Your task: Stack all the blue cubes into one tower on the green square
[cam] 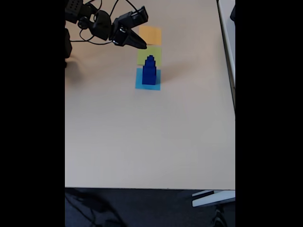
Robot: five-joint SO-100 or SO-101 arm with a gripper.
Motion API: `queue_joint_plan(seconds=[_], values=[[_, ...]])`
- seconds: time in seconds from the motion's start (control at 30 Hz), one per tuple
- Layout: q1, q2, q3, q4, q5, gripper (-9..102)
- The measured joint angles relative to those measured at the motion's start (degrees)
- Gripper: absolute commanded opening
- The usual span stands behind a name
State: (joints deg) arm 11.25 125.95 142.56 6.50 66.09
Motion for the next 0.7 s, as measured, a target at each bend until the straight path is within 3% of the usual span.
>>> queue_joint_plan(seconds=[0.7], values=[[4.0,-8.1,-5.7,-2.3,6.0,7]])
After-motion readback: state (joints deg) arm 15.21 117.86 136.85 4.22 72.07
